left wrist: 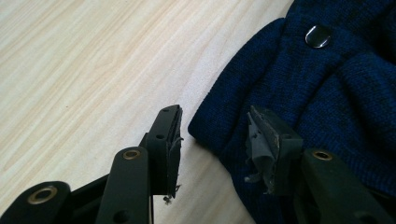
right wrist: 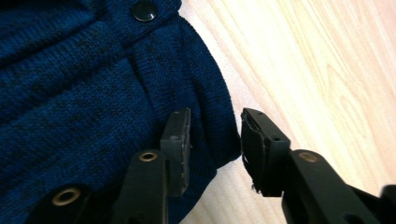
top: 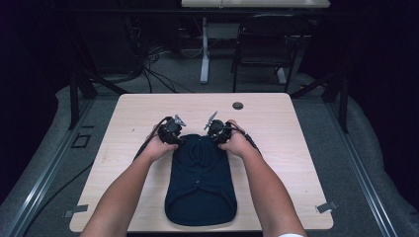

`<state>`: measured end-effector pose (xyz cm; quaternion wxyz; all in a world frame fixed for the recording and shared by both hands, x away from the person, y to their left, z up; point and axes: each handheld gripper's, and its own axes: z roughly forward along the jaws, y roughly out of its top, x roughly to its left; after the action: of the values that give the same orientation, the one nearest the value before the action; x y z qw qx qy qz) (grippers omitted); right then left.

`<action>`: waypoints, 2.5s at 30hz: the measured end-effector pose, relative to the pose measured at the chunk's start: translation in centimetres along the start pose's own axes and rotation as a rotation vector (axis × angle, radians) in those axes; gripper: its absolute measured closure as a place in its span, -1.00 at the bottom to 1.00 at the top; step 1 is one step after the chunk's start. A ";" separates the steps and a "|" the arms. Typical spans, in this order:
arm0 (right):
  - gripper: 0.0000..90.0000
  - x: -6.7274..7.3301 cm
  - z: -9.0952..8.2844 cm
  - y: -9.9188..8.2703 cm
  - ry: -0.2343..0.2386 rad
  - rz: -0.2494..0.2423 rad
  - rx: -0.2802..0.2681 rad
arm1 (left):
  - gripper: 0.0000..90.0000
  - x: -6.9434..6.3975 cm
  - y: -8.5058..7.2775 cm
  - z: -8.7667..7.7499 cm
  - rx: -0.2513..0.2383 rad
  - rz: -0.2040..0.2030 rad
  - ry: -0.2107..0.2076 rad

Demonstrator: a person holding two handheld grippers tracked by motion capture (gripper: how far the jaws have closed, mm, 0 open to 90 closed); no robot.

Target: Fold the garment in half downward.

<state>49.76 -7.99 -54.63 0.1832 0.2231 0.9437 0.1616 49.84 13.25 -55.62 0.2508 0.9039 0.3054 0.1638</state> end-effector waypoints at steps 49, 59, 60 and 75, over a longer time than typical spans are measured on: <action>0.87 -1.3 -4.9 0.1 -0.016 0.024 -0.107 | 0.86 0.0 2.8 -4.4 -0.059 0.023 0.065; 0.87 -2.2 -8.3 1.6 -0.069 0.028 -0.182 | 0.86 0.9 4.5 -7.9 -0.121 0.044 0.127; 0.87 -2.3 -8.7 1.8 -0.078 0.028 -0.194 | 0.86 1.0 4.8 -8.3 -0.128 0.048 0.135; 0.87 -4.3 -14.2 4.3 -0.208 -0.019 -0.245 | 0.86 1.7 8.3 -12.9 -0.216 0.117 0.253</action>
<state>48.96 -9.54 -39.23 0.3071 0.2056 0.8950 0.2497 49.23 13.20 -40.23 0.2963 0.8601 0.2619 0.3224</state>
